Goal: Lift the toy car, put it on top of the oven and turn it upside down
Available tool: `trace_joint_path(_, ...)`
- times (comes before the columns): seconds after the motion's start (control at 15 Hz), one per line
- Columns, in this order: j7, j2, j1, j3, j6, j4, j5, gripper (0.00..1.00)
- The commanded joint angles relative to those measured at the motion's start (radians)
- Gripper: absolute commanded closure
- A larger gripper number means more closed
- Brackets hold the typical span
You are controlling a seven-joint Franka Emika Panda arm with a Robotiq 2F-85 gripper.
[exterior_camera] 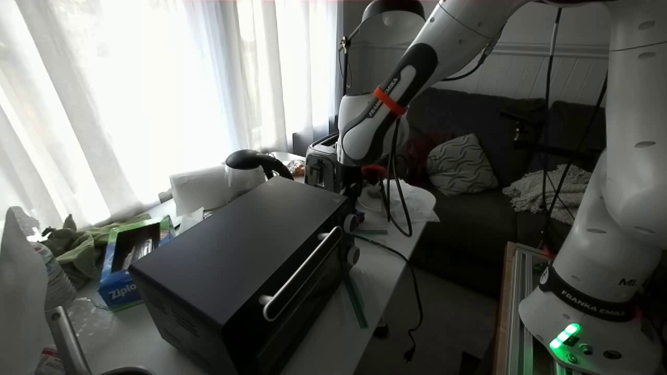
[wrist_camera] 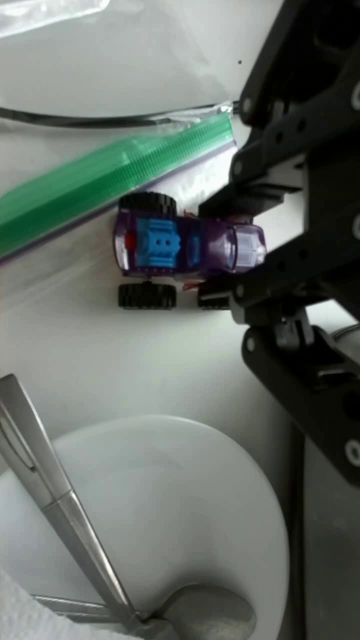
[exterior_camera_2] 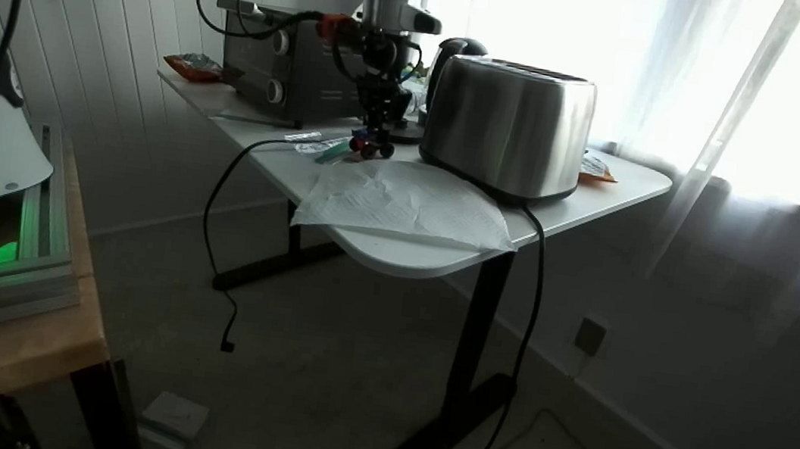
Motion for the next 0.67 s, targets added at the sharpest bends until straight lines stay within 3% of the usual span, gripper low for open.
trace_joint_path(0.0,0.048,-0.011,0.004,-0.006,-0.018,0.008,-0.053,0.92)
trace_joint_path(0.33,0.105,-0.139,0.035,-0.04,-0.114,-0.022,-0.207,0.93)
trace_joint_path(0.6,0.085,-0.262,0.033,-0.013,-0.243,-0.03,-0.272,0.93)
